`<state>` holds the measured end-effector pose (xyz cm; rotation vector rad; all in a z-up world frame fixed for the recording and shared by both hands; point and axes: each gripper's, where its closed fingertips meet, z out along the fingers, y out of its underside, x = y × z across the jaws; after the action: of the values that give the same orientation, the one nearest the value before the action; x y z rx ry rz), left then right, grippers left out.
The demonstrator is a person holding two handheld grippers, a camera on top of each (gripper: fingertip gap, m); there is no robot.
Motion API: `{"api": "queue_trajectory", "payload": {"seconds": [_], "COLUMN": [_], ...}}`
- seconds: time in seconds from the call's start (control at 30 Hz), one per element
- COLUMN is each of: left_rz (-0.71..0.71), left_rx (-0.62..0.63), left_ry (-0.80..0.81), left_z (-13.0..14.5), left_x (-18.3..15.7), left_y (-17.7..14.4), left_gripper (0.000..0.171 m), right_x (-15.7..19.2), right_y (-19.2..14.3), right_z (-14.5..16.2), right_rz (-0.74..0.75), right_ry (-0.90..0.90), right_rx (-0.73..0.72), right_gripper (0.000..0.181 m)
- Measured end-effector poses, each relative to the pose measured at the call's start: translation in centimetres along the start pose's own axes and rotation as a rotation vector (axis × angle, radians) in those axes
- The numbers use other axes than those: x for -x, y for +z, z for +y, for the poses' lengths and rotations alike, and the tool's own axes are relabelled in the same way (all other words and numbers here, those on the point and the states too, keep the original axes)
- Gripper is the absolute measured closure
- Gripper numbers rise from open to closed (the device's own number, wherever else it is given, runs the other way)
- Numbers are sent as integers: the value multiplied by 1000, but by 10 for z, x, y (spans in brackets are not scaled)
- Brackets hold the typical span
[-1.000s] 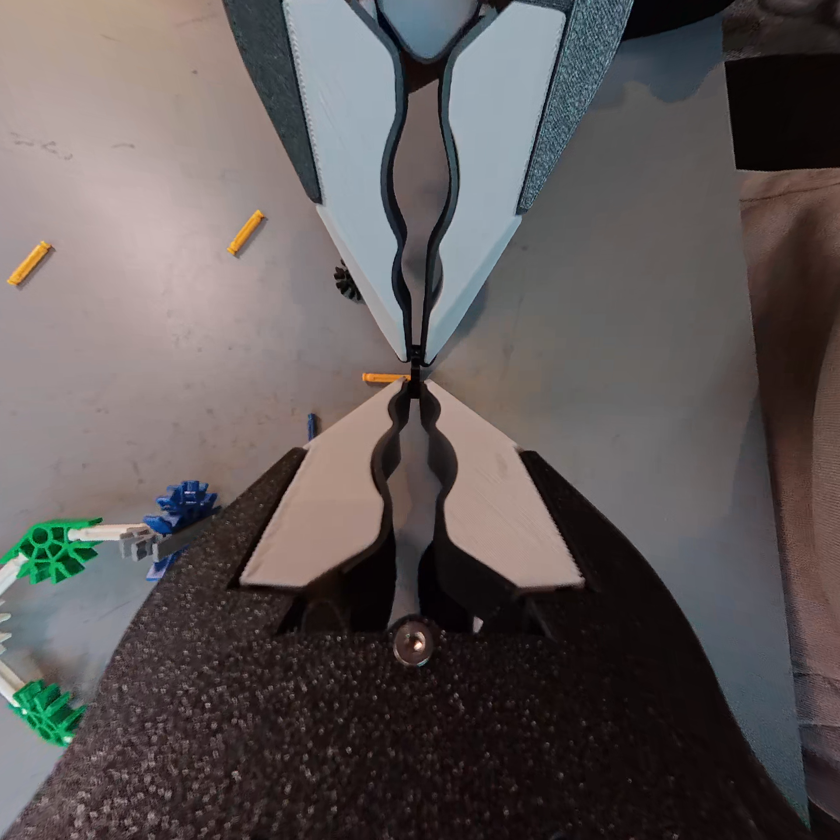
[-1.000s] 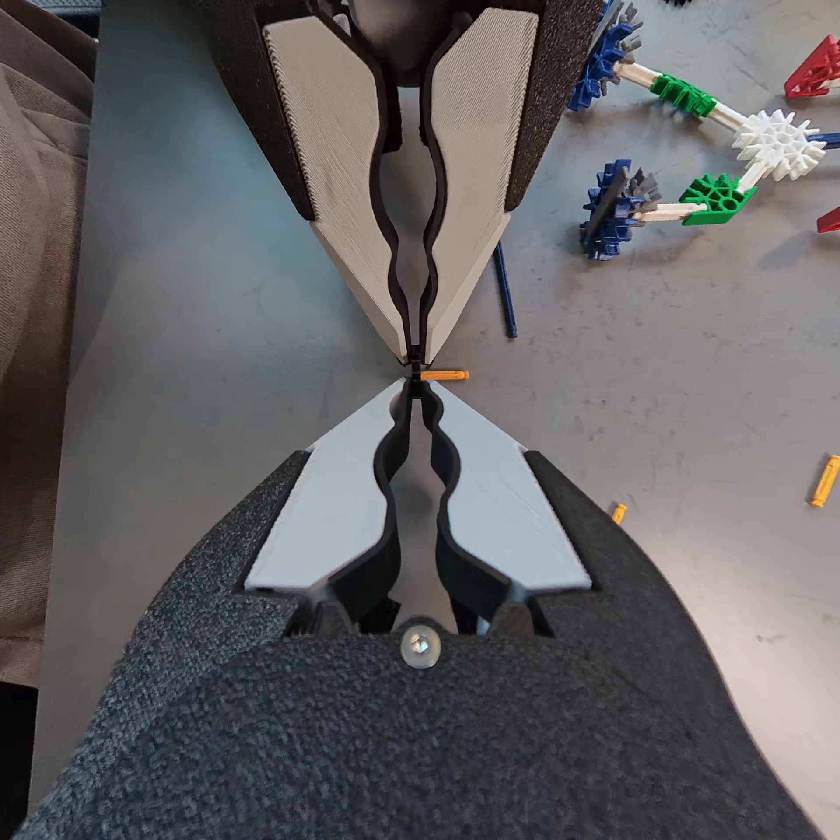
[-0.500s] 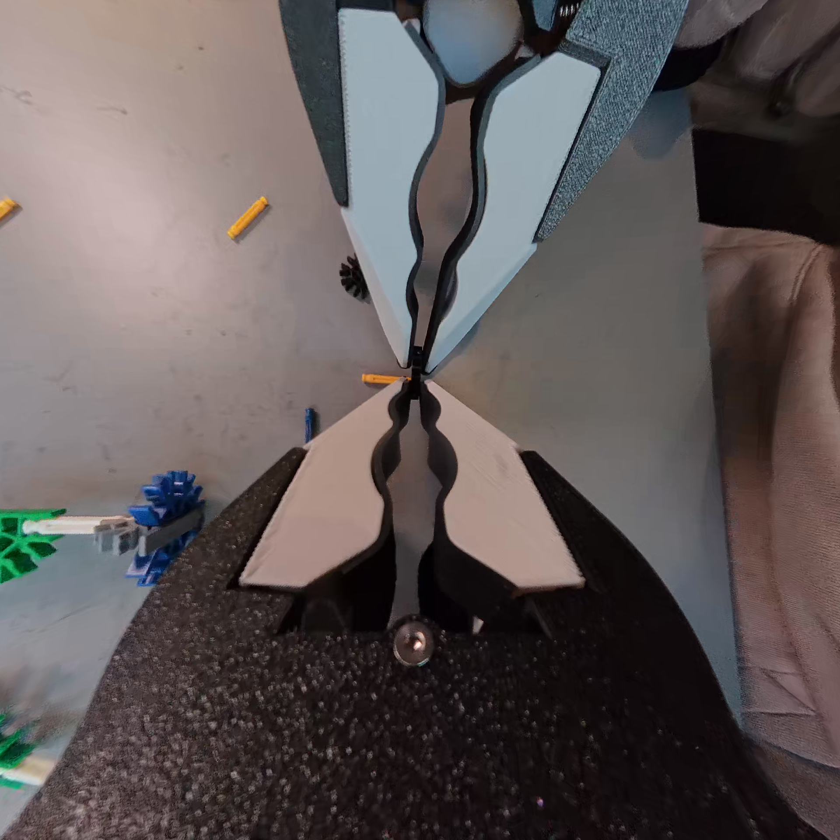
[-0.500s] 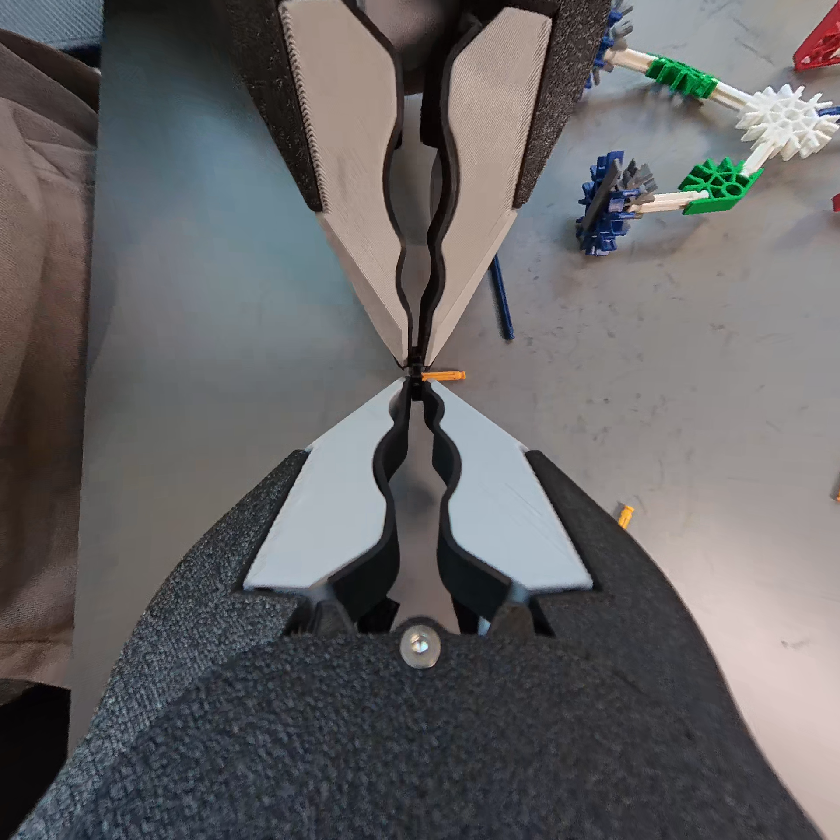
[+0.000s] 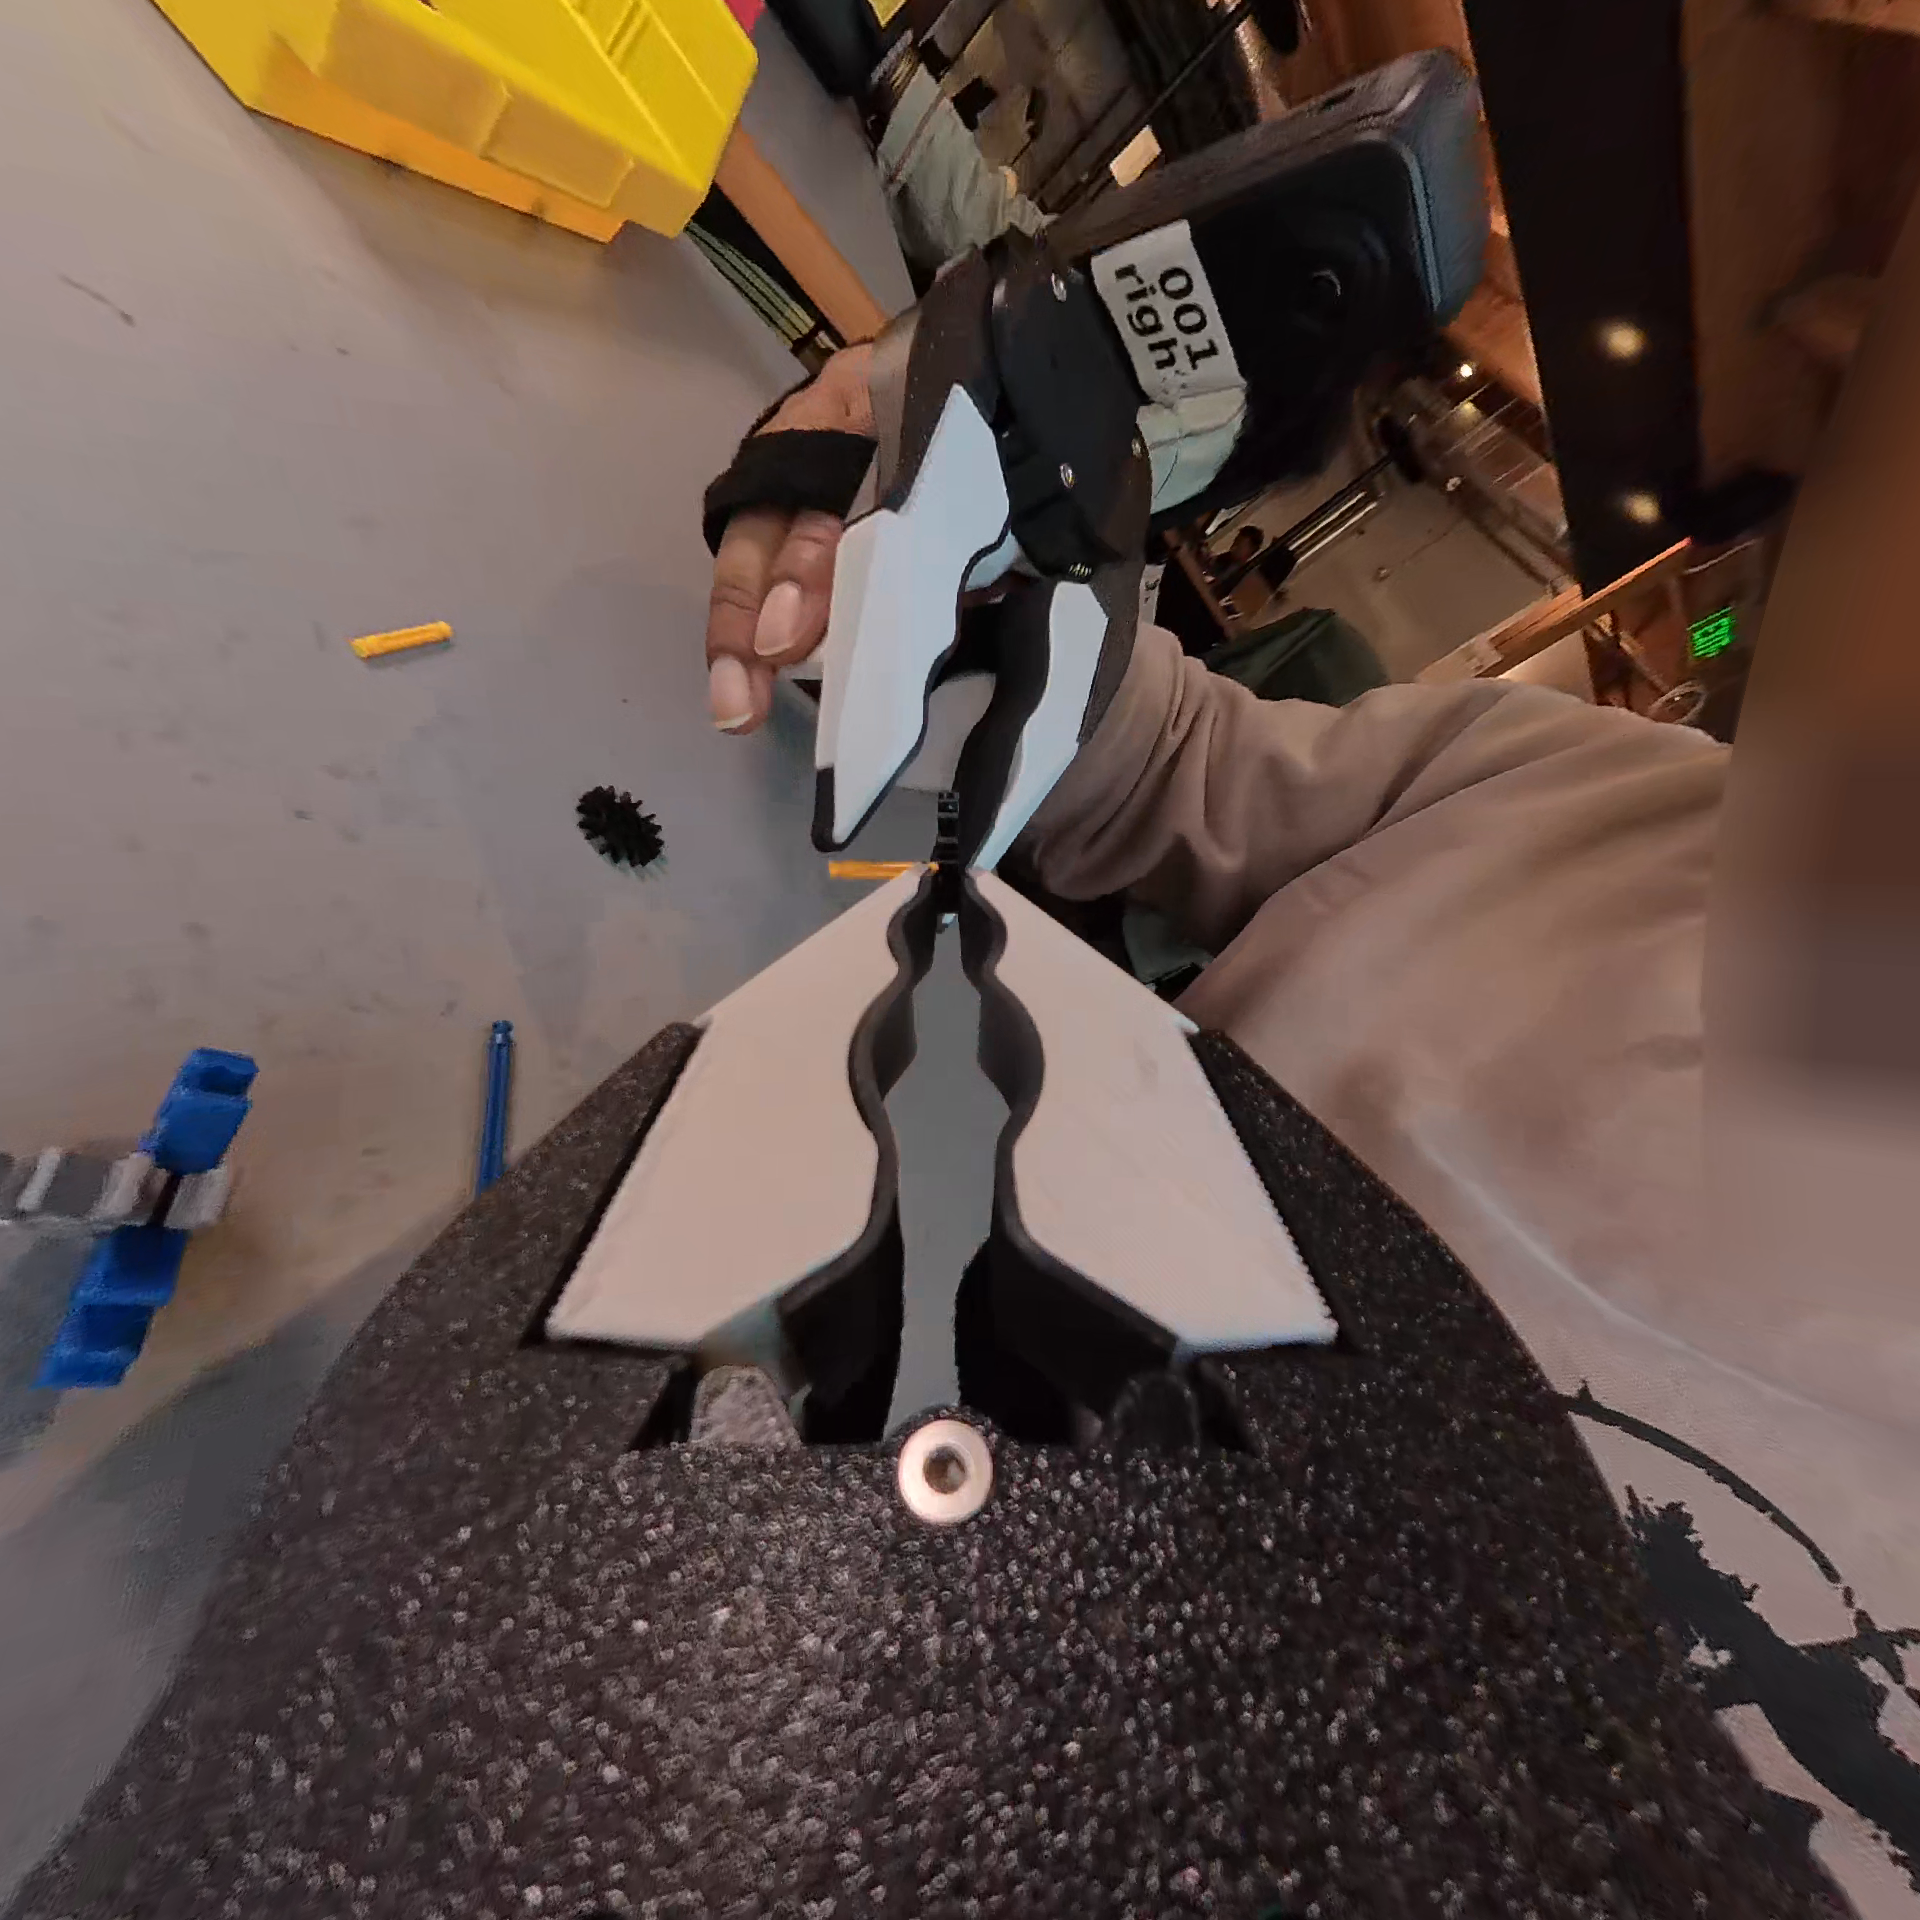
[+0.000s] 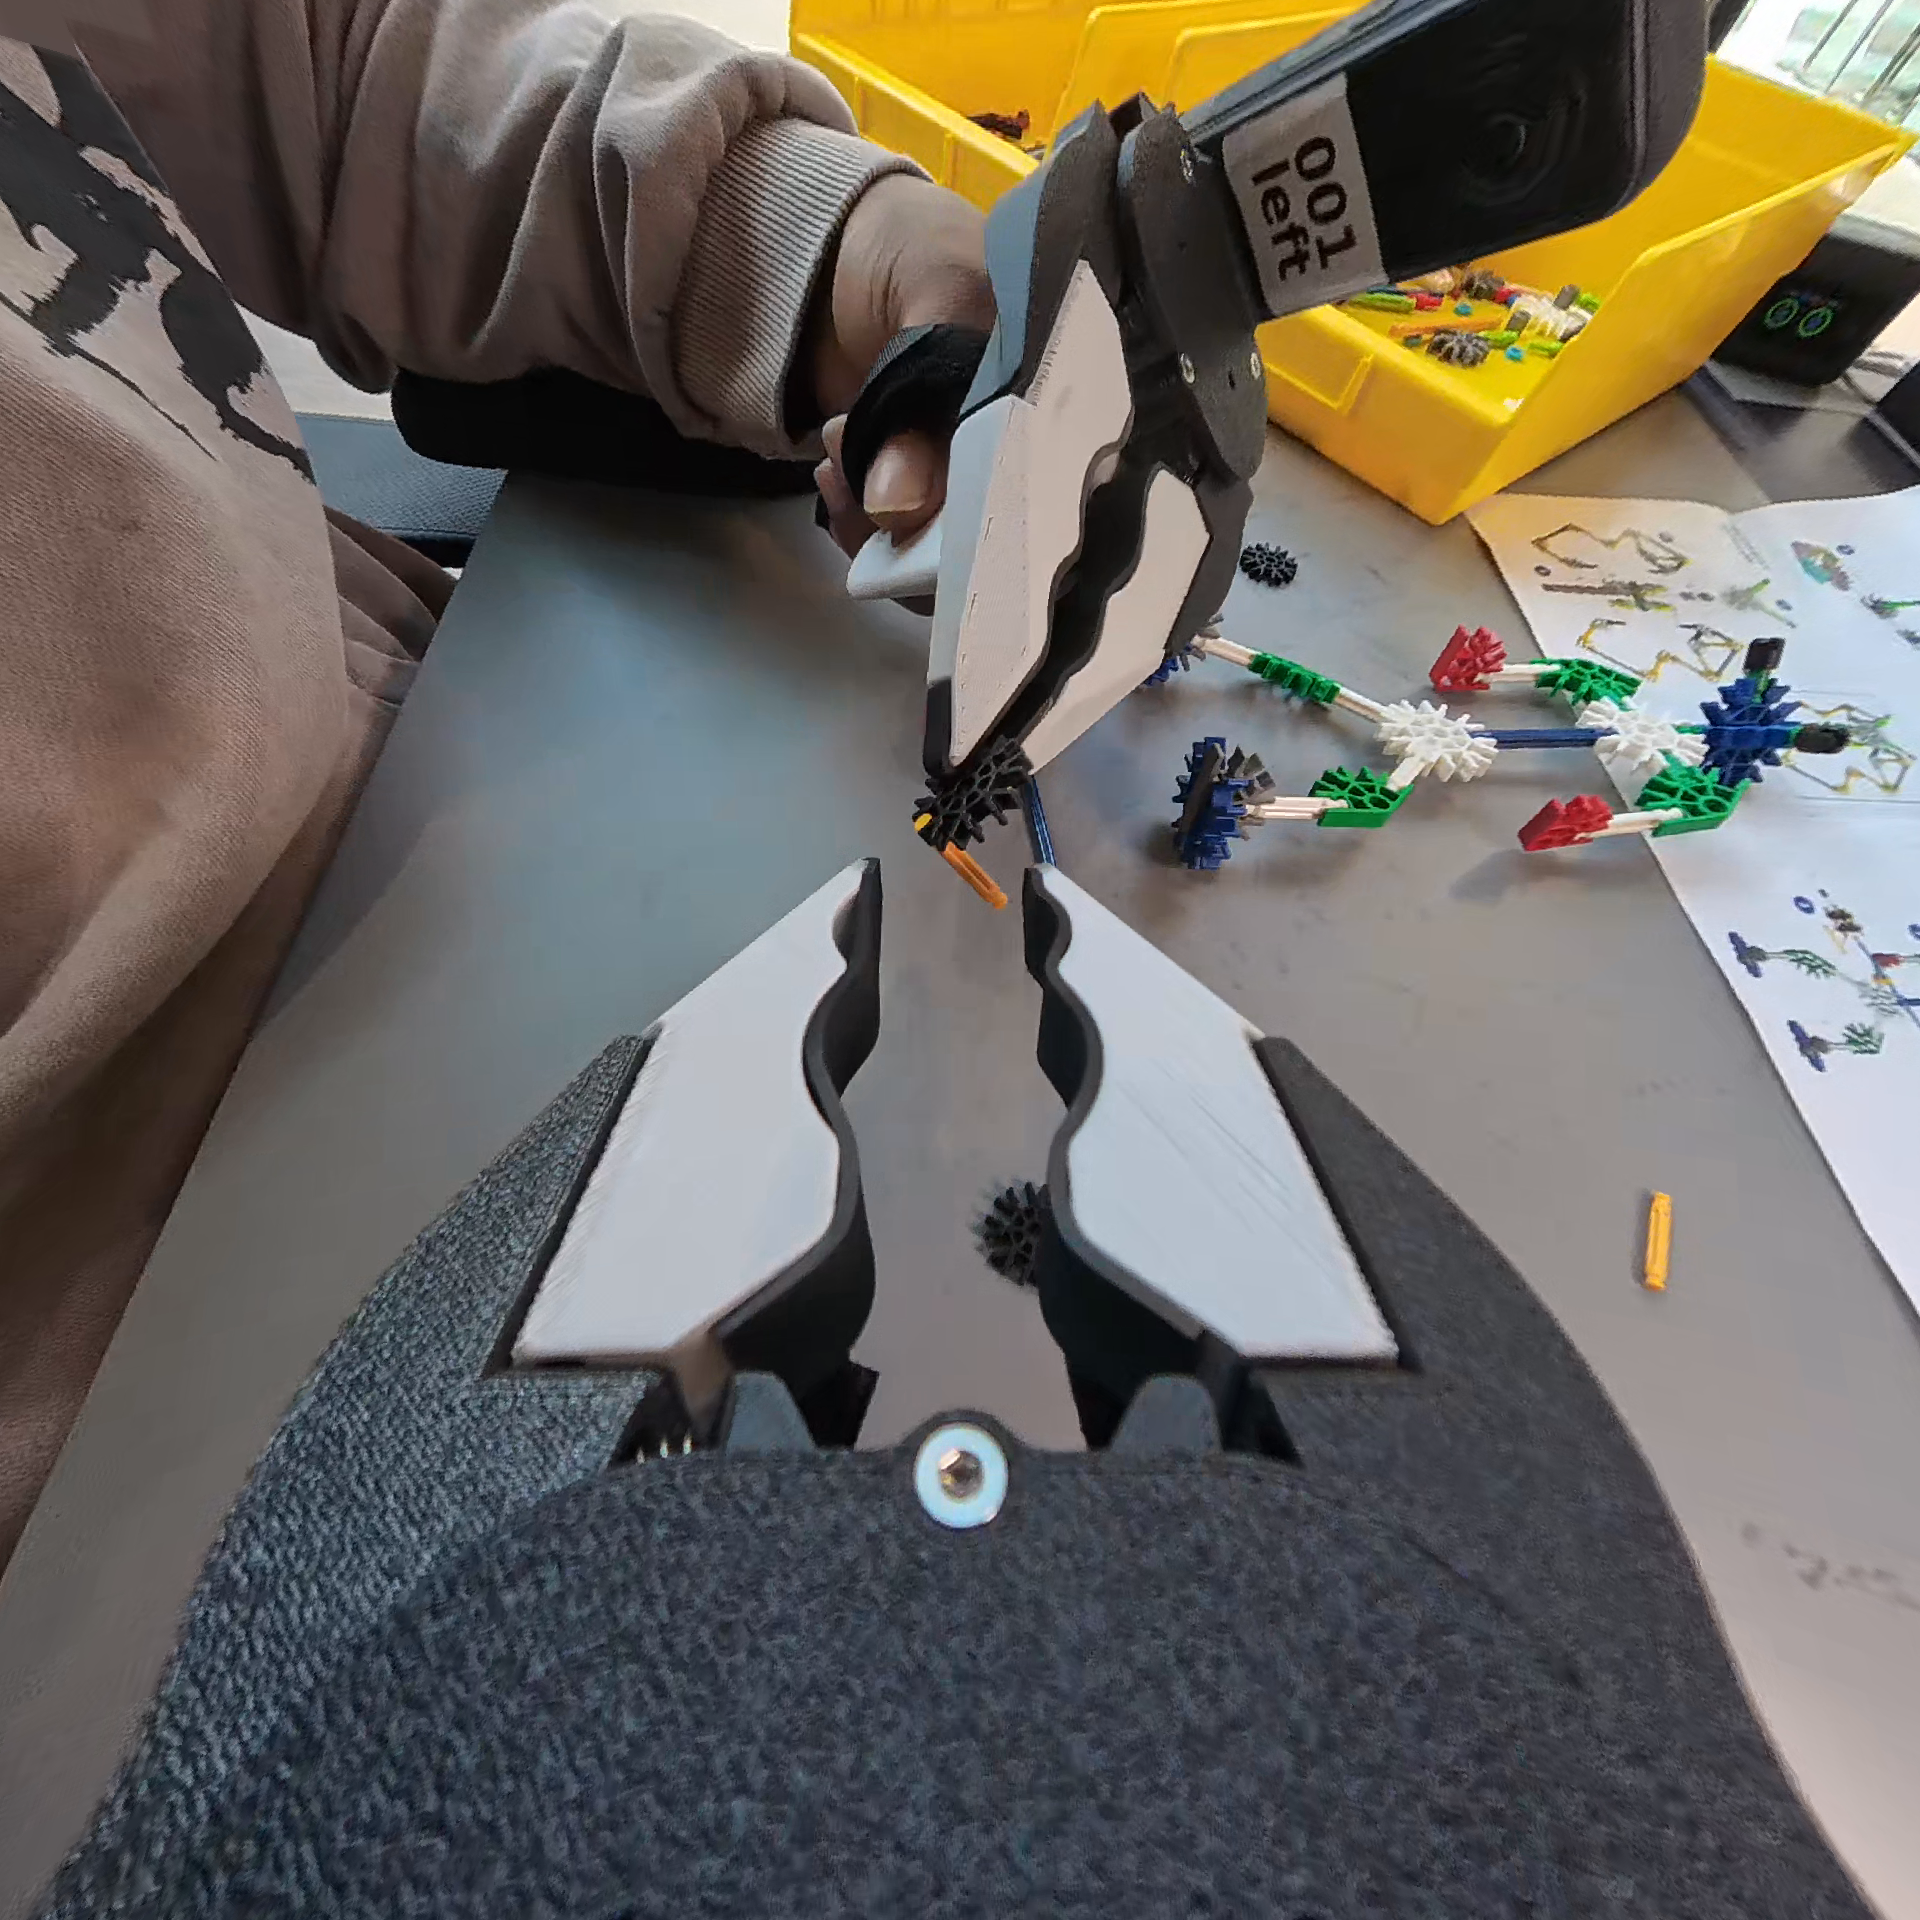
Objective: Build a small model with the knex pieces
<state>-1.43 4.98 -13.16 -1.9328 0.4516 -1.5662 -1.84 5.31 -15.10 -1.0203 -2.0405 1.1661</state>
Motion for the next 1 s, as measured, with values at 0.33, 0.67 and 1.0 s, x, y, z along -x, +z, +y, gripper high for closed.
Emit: {"api": "queue_trajectory", "payload": {"seconds": [0.33,0.67,1.0], "left_rz": [62,-32,-91], "left_rx": [-31,11,-29], "left_ry": [-56,-10,103], "left_z": [-3,5,-2], "left_x": [-5,8,11], "left_y": [-1,0,3], "left_gripper": [170,170,169], "right_x": [-2,6,-12], "right_y": [-4,-7,-20], "right_z": [-8,8,-7], "right_rz": [9,-76,-54], "right_ry": [-18,65,251], "right_rx": [-60,6,-138], "right_gripper": [161,155,172]}}
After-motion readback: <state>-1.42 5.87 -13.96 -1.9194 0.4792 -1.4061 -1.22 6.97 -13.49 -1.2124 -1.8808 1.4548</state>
